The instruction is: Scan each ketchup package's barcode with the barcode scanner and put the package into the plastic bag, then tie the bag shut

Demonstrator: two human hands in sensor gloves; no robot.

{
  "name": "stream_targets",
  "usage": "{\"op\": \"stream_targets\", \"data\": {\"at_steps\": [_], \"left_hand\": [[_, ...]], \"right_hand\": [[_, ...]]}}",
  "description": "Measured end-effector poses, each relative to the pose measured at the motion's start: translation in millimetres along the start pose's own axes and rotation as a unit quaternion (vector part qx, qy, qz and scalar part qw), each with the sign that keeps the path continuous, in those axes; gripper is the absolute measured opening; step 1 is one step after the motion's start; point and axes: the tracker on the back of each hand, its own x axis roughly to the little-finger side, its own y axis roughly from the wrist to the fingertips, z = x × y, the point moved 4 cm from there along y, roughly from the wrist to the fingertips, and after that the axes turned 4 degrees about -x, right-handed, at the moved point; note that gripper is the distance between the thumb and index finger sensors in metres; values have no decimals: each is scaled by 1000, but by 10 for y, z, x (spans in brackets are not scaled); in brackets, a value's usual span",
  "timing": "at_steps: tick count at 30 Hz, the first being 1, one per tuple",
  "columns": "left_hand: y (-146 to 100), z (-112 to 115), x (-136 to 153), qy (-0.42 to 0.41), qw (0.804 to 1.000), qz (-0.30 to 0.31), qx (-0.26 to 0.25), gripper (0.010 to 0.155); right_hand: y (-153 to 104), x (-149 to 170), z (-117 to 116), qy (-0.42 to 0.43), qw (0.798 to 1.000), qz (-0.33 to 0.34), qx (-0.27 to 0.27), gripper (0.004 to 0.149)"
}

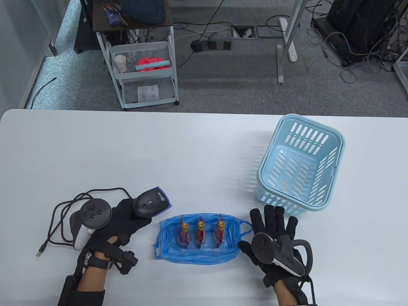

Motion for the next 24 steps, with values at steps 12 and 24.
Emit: {"op": "stream_targets", "data": {"at_steps": [12, 24], "left_hand": [[319, -63, 416, 37, 982, -179, 38, 70], [402, 74, 531, 50, 968, -241, 44, 72]], "right_hand": [[-22, 76, 3, 19, 1000, -8, 1, 92], [-16, 112, -2, 31, 999, -11, -4, 91]]}}
